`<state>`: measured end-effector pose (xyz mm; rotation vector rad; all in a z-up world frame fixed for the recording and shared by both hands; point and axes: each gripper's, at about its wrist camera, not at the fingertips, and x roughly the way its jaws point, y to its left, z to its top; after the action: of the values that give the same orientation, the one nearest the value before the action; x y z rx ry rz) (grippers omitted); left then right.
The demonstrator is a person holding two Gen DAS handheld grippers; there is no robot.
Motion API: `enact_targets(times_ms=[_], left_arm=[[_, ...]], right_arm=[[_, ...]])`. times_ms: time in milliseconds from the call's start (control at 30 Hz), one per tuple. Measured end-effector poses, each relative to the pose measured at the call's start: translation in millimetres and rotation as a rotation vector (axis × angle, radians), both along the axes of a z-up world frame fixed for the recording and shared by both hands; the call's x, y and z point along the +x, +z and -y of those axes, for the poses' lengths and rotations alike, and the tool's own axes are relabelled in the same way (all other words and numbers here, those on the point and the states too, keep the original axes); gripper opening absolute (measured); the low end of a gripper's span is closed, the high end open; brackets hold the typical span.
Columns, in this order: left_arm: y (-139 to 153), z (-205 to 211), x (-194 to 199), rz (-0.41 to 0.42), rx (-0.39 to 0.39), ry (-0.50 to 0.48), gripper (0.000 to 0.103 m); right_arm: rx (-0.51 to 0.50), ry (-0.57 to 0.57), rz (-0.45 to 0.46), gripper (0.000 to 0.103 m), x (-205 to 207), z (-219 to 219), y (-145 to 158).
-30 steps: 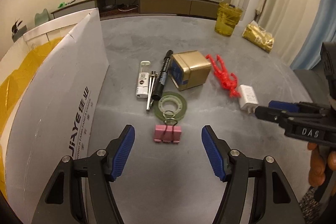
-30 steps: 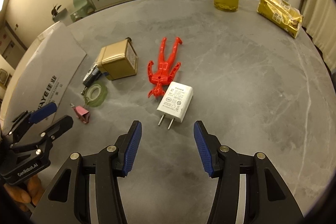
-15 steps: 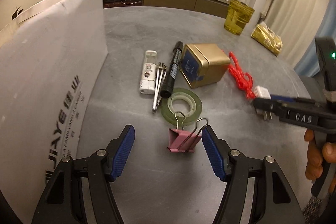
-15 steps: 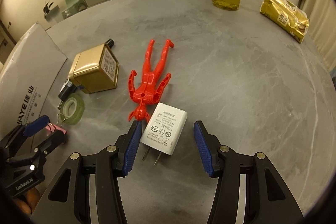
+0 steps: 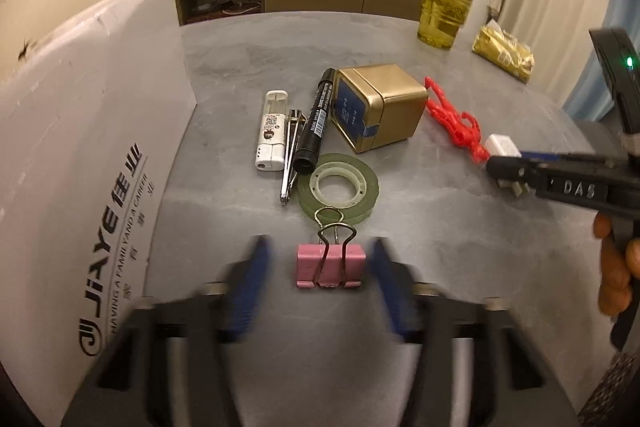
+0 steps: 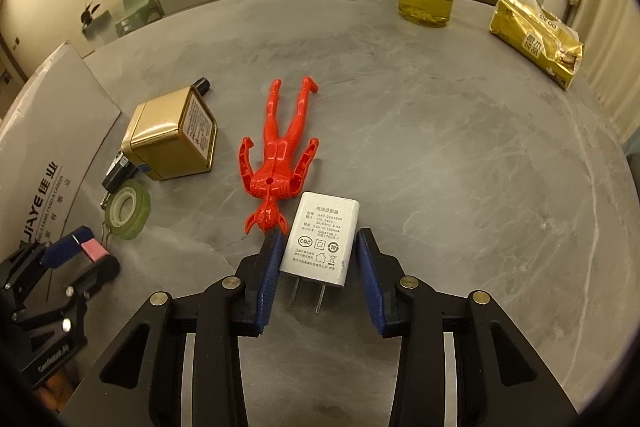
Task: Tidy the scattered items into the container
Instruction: 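Grasp the pink binder clip with left gripper while right grasps white charger, then carry the clip and charger over the white box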
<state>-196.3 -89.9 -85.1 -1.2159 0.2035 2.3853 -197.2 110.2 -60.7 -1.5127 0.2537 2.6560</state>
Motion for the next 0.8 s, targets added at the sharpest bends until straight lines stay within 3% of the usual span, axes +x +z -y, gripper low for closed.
enact_targets(times_ms=[533,800], left_arm=[[28,33,-2,0.039,0.214,0.027,0.033],[42,33,5,0.009,0.235,0.008,0.033]], right_arm=[[-0.124,-0.025,-0.025,0.034,21,-8,19],[-0.388,-0.115,-0.009,0.033,34,-36,10]])
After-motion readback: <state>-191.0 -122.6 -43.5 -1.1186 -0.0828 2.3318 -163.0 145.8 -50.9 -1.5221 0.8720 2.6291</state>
